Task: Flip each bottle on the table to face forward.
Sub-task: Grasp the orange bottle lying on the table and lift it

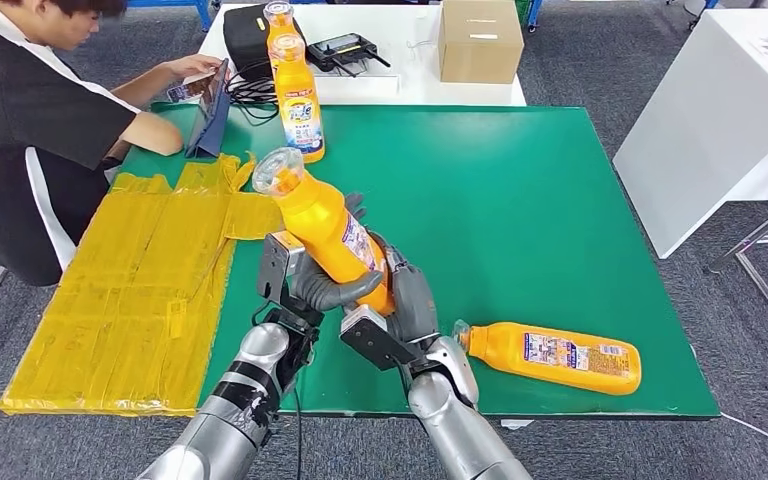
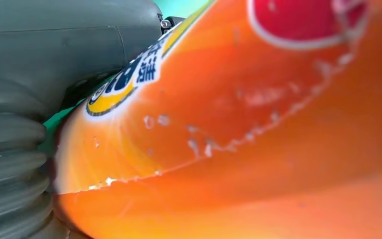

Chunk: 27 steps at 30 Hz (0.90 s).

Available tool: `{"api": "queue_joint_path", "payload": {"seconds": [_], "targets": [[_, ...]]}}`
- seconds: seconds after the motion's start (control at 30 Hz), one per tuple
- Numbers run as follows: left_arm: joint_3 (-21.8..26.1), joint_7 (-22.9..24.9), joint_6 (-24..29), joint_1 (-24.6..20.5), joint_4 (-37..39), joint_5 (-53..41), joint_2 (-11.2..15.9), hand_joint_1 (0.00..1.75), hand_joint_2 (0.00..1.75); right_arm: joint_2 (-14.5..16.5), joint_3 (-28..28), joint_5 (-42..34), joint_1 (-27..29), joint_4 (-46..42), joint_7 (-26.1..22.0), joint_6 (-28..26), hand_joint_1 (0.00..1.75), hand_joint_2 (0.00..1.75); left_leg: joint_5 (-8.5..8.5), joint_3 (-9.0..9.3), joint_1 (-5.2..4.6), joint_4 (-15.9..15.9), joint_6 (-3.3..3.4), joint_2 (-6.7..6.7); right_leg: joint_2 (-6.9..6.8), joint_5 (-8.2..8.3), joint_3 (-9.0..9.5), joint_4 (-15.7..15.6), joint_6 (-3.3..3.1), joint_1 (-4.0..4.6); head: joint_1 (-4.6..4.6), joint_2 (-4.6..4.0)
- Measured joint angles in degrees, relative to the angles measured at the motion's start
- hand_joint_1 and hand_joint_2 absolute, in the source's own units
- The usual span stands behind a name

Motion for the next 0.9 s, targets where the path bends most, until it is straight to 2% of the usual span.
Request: {"api": "queue_joint_path", "payload": {"seconds": [0.03,0.33,0.77,0.8,0.83,0.9], "targets": [[0.27,-0.14,-0.1,0.14,0.04,0.48,0.01,1.73,1.75,-0.05,0.58,-0.45,-0.28,0.57,0.08,-0.16,1.75,1.75,0.0,0.0,0.01,0.0,0.0,0.0,0.0,0.0,0.0,0.0,0.0,0.0,-0.01,0.0],[2.19,-1.74,1.62,2.78,-2.92,4.08,-0.02,1.75,1.75,-0.14,4.38,-3.33,-2.24,5.08,-0.66,-1.57,1.75,1.75,0.01,0.03,0.02,0.0,-0.01,0.02,0.02,0.0,-0.01,0.01,0.0,0.03,0.0,0.0],[2.5,-3.07,6.7,6.3,-10.25,3.79,-0.08,1.75,1.75,0.63,4.64,-1.55,-2.78,6.06,-1.84,-1.68,1.75,1.75,0.0,0.01,-0.01,0.0,0.0,0.03,0.02,0.0,-0.06,0.0,0.0,0.03,-0.01,0.0],[2.49,-3.14,7.21,6.53,-10.92,3.54,-0.09,1.75,1.75,0.67,4.49,-1.29,-2.78,6.05,-2.03,-1.69,1.71,1.75,0.0,0.01,0.0,0.0,0.0,0.03,0.02,0.0,-0.07,0.0,0.0,0.03,-0.01,0.0],[2.48,-3.17,7.63,6.7,-11.51,3.3,-0.12,1.75,1.75,0.71,4.31,-1.02,-2.78,6.03,-2.19,-1.7,1.48,1.75,0.0,0.01,0.0,0.0,0.0,0.03,0.02,0.0,-0.07,0.0,0.0,0.03,0.0,0.0],[2.46,-3.19,8.17,6.93,-12.5,2.94,-0.16,1.75,1.75,0.73,3.98,-0.56,-2.8,5.95,-2.45,-1.7,0.62,1.75,0.0,0.01,0.0,0.0,-0.01,0.03,0.02,0.0,-0.07,0.0,0.0,0.03,-0.01,0.0]]}}
